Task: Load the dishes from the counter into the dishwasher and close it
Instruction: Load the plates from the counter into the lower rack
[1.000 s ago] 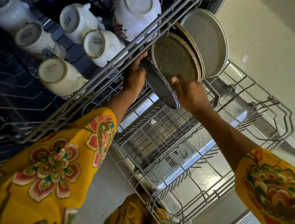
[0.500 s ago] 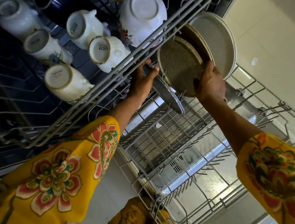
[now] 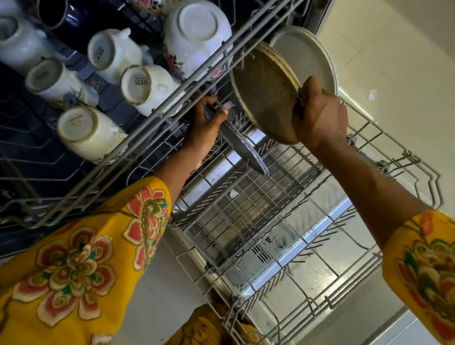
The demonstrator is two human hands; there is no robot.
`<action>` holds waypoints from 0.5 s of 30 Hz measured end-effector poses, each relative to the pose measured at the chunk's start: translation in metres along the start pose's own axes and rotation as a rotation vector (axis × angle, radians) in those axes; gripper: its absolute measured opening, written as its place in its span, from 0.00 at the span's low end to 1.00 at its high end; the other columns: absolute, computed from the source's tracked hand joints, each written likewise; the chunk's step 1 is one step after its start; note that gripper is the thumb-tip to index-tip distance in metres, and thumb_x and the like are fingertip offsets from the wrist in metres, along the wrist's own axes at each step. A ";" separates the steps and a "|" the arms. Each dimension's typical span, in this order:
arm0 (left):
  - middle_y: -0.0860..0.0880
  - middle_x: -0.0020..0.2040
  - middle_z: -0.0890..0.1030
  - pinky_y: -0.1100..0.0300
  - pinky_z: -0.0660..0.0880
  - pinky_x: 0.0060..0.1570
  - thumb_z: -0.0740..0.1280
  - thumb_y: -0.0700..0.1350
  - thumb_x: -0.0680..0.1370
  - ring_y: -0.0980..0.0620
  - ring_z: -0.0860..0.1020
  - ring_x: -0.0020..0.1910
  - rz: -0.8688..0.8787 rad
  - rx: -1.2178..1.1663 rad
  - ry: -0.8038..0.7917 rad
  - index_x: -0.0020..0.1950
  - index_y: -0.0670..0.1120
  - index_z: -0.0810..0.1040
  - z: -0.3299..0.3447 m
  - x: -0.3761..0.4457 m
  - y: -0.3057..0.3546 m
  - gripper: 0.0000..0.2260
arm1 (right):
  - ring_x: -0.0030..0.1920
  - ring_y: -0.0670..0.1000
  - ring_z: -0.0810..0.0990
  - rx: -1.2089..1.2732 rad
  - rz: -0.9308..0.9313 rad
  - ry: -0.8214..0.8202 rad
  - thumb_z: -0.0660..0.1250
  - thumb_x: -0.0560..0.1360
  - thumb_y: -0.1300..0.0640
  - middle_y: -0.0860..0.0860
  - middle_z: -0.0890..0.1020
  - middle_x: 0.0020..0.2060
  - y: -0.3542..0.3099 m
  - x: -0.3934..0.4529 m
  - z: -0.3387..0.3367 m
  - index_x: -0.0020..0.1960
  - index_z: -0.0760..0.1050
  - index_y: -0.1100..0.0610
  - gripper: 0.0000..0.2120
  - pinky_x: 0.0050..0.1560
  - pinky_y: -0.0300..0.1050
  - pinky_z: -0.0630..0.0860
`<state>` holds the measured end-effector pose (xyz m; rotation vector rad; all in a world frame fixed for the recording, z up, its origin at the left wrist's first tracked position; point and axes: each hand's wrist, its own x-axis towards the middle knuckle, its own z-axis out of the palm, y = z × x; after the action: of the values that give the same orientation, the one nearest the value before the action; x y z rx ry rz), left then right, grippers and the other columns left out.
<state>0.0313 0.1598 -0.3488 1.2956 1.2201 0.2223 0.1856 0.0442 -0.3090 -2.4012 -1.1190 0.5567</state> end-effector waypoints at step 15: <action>0.45 0.62 0.69 0.64 0.64 0.37 0.60 0.44 0.80 0.51 0.70 0.54 -0.037 0.045 -0.004 0.61 0.51 0.64 -0.003 -0.002 0.003 0.10 | 0.43 0.61 0.79 -0.092 -0.007 -0.096 0.60 0.79 0.57 0.60 0.78 0.48 -0.006 -0.006 0.033 0.59 0.65 0.60 0.11 0.44 0.61 0.78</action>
<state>0.0297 0.1612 -0.3447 1.3109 1.2504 0.1659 0.1616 0.0497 -0.3322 -2.4705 -1.2182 0.6375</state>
